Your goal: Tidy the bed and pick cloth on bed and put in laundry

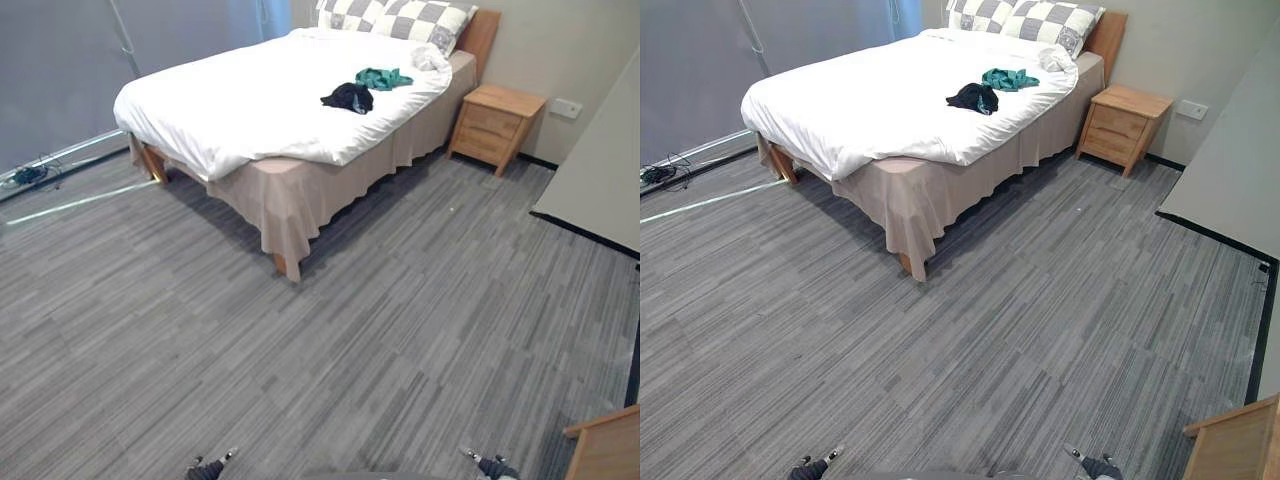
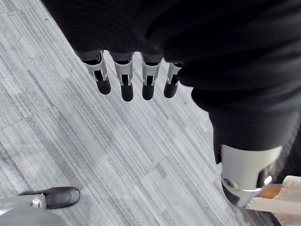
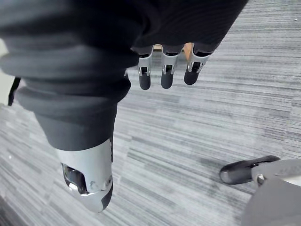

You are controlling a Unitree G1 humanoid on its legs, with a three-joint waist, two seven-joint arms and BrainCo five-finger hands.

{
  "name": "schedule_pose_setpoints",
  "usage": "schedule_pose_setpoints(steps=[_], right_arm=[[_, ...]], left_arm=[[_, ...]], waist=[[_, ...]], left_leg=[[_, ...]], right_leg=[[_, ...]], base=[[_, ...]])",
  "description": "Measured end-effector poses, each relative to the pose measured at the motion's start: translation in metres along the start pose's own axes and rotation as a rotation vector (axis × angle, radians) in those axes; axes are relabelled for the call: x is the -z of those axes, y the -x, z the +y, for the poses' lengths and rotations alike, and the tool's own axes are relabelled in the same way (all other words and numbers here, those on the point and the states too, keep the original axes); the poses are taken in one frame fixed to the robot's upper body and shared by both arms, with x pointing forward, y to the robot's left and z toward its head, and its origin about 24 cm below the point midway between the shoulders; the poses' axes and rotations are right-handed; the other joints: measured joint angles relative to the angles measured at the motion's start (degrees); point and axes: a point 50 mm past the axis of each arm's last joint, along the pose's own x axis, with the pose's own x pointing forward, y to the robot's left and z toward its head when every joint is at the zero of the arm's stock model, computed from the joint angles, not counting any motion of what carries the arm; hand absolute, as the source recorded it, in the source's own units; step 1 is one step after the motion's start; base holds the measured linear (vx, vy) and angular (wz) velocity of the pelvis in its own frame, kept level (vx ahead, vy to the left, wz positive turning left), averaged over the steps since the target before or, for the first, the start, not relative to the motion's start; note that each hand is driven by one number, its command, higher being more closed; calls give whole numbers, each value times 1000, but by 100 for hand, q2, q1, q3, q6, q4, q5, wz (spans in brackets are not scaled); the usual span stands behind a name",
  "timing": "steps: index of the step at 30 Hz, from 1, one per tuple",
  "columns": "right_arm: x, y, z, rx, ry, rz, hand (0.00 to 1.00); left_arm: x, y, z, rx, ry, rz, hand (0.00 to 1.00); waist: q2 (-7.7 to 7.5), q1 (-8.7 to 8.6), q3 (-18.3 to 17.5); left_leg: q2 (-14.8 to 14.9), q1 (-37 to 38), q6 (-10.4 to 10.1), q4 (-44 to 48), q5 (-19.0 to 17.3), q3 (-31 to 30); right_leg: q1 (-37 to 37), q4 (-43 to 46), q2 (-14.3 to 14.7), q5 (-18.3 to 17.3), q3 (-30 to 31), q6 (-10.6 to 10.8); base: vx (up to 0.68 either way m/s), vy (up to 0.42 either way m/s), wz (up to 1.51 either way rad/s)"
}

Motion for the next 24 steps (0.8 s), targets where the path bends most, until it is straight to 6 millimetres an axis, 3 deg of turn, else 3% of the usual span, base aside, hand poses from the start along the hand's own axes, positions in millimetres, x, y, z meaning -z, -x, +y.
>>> schedule_pose_setpoints(steps=[24], right_arm=[[11,4,15,-38,14,28,0]], left_arm=[[0,1,0,12,-43,-18,0]], waist=[[-126,21,-70]], left_leg=[[-7,-60,-5,-57,50,-10]], right_leg=[[-70,-11,-8,7,-67,-8]], base=[[8,-3,0]])
